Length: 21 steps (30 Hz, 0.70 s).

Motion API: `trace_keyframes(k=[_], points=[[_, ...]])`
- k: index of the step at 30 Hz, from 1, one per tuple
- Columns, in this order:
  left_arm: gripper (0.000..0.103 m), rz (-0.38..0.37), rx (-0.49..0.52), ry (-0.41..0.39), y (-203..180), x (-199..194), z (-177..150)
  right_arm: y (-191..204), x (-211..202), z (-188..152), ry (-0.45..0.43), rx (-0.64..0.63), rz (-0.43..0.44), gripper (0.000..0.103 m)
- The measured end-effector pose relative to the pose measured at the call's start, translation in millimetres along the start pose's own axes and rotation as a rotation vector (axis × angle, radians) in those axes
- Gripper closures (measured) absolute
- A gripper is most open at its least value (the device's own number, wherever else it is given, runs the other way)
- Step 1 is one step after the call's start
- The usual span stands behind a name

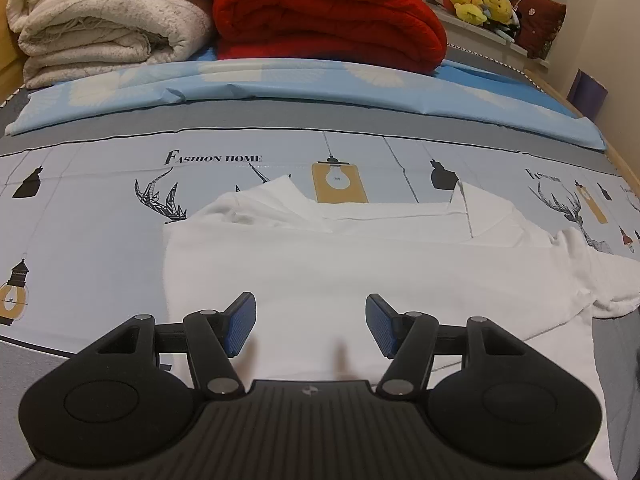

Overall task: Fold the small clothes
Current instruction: 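Grasp the folded shirt side edge with the right tool, then fold the shirt side inward with the right tool and release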

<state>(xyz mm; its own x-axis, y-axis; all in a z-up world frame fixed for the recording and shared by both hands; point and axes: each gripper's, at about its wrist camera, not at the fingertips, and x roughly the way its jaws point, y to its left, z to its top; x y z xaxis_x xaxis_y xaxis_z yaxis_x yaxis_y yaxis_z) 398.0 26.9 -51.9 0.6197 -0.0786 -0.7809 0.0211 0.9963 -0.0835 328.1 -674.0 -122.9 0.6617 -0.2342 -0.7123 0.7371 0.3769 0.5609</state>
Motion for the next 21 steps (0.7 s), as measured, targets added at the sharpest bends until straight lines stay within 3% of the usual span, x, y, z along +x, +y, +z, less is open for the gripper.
trace_keyframes(k=[7, 13, 17, 19, 21], points=[[0.037, -0.005, -0.008, -0.009, 6, -5, 2, 40, -27, -8, -0.148, -0.116, 0.002, 0.100], [0.037, 0.016, -0.038, -0.012, 19, -9, 2, 114, -74, -36, -0.300, -0.310, 0.067, 0.100], [0.037, 0.028, -0.066, -0.020, 30, -15, 5, 186, -122, -99, -0.375, -0.570, 0.280, 0.100], [0.037, 0.038, -0.086, -0.024, 36, -18, 6, 216, -146, -148, -0.346, -0.730, 0.451, 0.100], [0.037, 0.043, -0.113, -0.023, 44, -20, 8, 234, -161, -194, -0.259, -0.862, 0.596, 0.100]])
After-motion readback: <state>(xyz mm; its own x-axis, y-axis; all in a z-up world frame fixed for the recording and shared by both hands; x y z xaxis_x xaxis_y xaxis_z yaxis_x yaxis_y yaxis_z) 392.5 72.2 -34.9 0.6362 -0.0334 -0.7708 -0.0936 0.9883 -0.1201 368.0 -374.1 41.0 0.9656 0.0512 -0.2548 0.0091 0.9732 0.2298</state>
